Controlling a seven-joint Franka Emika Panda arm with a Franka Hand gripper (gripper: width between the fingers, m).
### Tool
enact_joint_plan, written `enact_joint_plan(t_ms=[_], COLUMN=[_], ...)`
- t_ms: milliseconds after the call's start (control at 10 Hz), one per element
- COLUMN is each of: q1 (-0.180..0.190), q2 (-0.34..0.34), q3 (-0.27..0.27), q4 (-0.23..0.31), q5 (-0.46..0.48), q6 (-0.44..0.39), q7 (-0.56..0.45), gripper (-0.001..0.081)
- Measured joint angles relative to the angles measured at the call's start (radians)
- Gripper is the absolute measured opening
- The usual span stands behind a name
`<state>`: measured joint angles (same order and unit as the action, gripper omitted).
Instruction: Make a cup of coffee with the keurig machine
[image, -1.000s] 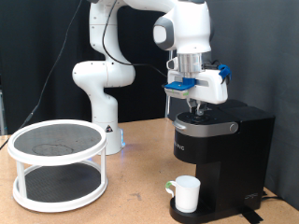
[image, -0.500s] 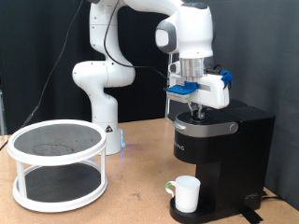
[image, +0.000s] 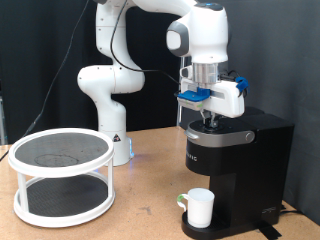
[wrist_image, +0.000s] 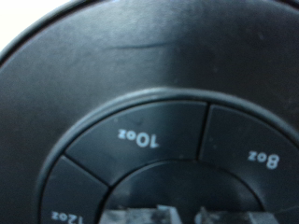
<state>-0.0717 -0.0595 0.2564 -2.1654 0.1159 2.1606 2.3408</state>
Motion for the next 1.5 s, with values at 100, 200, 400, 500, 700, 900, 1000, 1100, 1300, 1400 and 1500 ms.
enact_joint_plan(t_ms=[100,200,400,500,700,900,1000,1100,1300,1400,1500], q1=[-0.001,-0.003,-0.004,-0.005,-0.007,-0.009,-0.011,-0.013,-0.017,-0.019,-0.02], q2=[0.009,0.018,0.041,0.051,0.063,0.063,0.062,0.057,0.039,0.023,0.005], q3=[-0.002,-0.004,-0.01,-0.011,-0.011,-0.013,-0.014,-0.019,-0.025,-0.03,-0.038], q4=[0.013,0.026,0.06,0.075,0.091,0.092,0.09,0.083,0.057,0.047,0.044], q5=[0.004,0.01,0.025,0.027,0.03,0.047,0.067,0.104,0.189,0.219,0.236], q6=[-0.019,-0.039,-0.087,-0.107,-0.128,-0.128,-0.124,-0.113,-0.066,-0.061,-0.083], q7=[0.0,0.001,0.003,0.003,0.004,-0.004,-0.023,-0.061,-0.142,-0.168,-0.189], gripper=[0.0,0.0,0.0,0.0,0.0,0.0,0.0,0.0,0.0,0.0,0.0])
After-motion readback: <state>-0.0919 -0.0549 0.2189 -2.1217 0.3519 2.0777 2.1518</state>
